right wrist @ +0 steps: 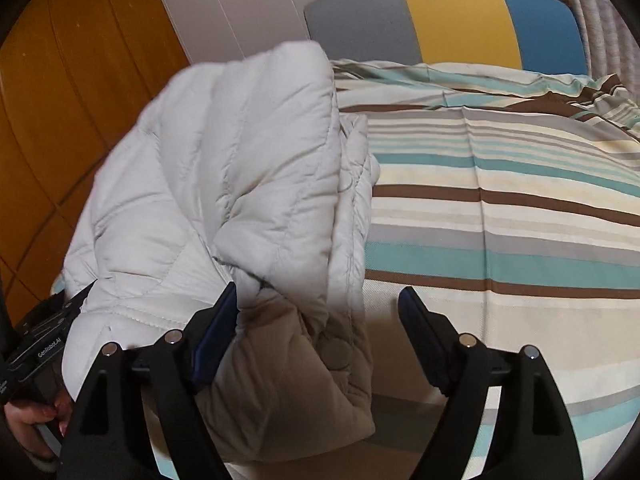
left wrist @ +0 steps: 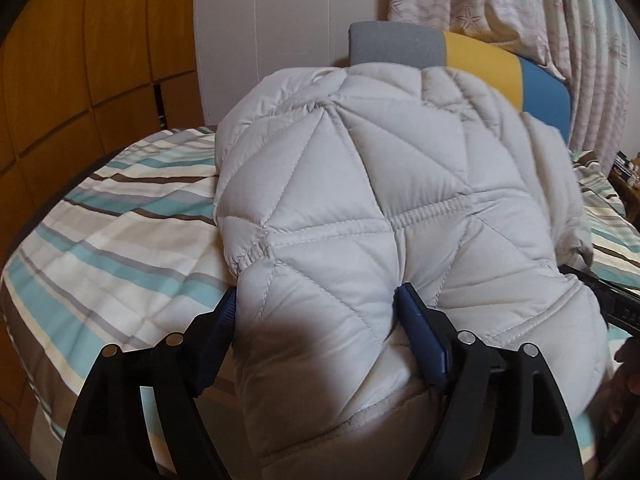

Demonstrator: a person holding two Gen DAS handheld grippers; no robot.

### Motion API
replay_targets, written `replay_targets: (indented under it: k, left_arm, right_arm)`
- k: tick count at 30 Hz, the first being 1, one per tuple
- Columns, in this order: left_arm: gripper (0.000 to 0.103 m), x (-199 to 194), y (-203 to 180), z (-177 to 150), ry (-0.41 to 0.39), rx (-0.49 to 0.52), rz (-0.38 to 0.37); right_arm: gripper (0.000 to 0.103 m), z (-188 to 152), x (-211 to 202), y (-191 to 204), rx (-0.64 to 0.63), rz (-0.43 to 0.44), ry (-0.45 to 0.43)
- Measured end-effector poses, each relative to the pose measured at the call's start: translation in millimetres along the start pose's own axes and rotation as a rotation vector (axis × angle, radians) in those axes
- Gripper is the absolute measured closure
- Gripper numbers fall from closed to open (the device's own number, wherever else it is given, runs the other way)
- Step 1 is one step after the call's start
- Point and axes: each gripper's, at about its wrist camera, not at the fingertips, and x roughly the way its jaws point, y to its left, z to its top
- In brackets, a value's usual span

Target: Fold large clothes

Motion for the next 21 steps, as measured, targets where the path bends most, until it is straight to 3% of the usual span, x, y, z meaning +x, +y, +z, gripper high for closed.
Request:
replay_targets:
  k: [3, 6, 8, 12, 16, 21]
  left_arm:
    - [0.022, 3.8, 8.8, 4.8, 0.043, -0.054, -0.017]
    - [0.013, -6.3, 10.4, 5.1, 0.069, -0.083, 0.004]
    - [0.012, -19.5, 8.9, 3.3, 0.062, -0.097, 0.022]
    - [0.007, -40.4, 0.5, -6.7, 0.01, -0.107, -0.043]
    - [0.003, -22.4, -1.9, -14.0, 0.055, -0.08, -0.031]
    - [0.003, 12.6, 14.6, -24.0, 0.164, -0.167, -0.101]
  right_arm:
    - [0.023, 6.2, -3.1, 12.0, -0.051, -0.056, -0.011]
    - [0.019, 2.9, -11.1, 17.5, -0.051, -0.106, -0.018]
    - [0.019, -4.9, -19.5, 22.8, -0.027, -0.109, -0.014]
    - [0.017, -17.5, -32.9, 27.6, -0.023, -0.145, -0.022]
    - [0.016, -25.8, -26.5, 26.7, -0.029, -0.162, -0.017]
    - [0.017, -25.6, -11.5, 40.0, -0.146, -0.229, 0.011]
